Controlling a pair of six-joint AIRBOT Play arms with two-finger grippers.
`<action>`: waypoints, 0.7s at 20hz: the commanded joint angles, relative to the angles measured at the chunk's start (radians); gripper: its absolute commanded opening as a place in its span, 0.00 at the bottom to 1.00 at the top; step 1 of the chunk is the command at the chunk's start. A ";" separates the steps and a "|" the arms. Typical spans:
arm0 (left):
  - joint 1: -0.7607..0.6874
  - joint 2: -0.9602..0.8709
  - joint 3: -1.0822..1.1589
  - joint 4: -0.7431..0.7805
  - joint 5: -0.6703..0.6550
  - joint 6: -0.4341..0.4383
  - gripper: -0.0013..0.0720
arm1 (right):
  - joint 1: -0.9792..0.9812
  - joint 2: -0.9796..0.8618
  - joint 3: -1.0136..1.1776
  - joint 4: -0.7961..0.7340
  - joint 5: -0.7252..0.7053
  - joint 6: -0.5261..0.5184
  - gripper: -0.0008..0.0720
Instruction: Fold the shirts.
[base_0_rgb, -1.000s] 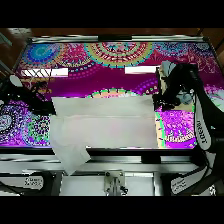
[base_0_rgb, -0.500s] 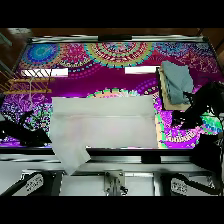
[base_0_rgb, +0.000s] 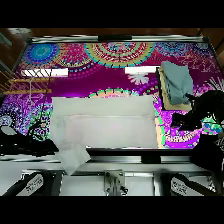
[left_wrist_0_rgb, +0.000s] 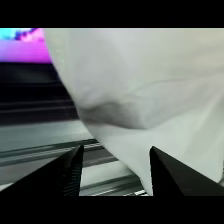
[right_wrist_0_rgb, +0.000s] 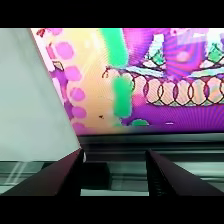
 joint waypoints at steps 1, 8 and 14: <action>-0.050 -0.051 -0.011 -0.027 0.080 -0.009 0.53 | -0.002 0.002 -0.004 0.003 0.005 -0.001 0.71; -0.082 -0.087 0.007 -0.033 0.065 0.016 0.06 | 0.017 0.001 -0.236 0.227 0.066 -0.059 0.93; -0.082 -0.050 0.080 -0.037 0.028 0.031 0.06 | 0.113 0.001 -0.328 0.227 0.161 -0.031 0.92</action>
